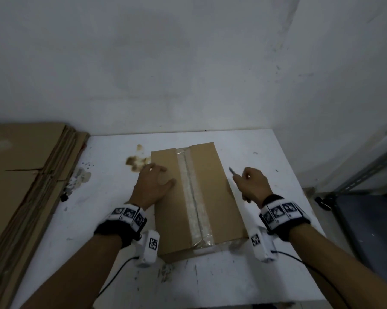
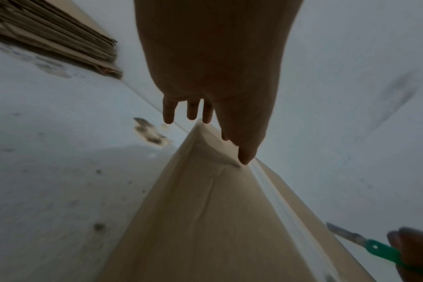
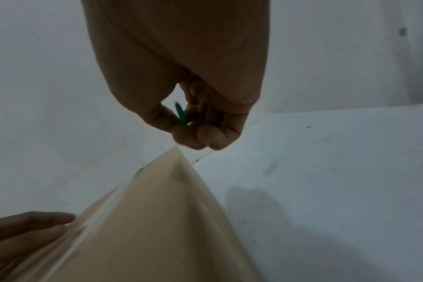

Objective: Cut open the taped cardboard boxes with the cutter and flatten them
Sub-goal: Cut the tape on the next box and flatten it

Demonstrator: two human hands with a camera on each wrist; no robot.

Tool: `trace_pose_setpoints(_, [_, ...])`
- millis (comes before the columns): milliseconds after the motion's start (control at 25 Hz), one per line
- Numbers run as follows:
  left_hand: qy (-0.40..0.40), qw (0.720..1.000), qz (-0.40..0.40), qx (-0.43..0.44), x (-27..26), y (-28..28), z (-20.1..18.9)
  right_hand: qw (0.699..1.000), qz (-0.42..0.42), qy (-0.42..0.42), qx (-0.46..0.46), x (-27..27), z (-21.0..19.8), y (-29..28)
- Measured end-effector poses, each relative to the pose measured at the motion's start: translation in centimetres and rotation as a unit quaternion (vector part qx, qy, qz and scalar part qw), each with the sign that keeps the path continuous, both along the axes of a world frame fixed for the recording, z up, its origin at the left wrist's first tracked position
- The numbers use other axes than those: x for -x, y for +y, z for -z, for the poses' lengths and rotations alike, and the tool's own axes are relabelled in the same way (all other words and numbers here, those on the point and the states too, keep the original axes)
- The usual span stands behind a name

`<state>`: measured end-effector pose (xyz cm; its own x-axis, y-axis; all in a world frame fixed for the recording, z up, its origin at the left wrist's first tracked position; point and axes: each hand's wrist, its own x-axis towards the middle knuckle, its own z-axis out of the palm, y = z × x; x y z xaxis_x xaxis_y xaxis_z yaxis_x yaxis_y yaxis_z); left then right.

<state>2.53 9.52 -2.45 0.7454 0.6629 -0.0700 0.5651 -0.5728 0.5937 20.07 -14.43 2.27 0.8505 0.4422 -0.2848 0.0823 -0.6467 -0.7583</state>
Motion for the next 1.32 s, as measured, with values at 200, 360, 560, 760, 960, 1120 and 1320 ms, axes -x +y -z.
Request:
trace_pose_setpoints(200, [0.107,0.99,0.087,-0.029,-3.5,2.1,-0.4,0.995,-0.096,-0.015,-0.025,0.2,-1.0,8.1])
trace_pose_setpoints(360, [0.191,0.974,0.122,0.002,-4.2,3.2,-0.8,0.984,-0.164,-0.069,-0.026,0.7,-0.5,12.3])
trace_pose_setpoints(560, [0.198,0.968,0.147,0.039,-3.9,3.7,-1.1,0.973,-0.182,-0.144,0.01,0.0,1.2,14.5])
trace_pose_setpoints(760, [0.218,0.961,0.162,0.059,-4.1,3.9,-1.9,0.963,-0.192,-0.183,0.048,0.1,1.6,15.9])
trace_pose_setpoints(960, [0.224,0.959,0.169,0.049,-3.9,3.7,-1.6,0.95,-0.221,-0.199,0.096,0.6,1.6,16.4])
trace_pose_setpoints(1120, [0.232,0.955,0.179,0.055,-4.1,3.8,-1.6,0.944,-0.232,-0.211,0.1,1.1,1.5,16.6])
trace_pose_setpoints(1320, [0.236,0.953,0.18,0.057,-4.1,3.8,-1.5,0.949,-0.238,-0.181,0.102,1.3,0.6,16.8])
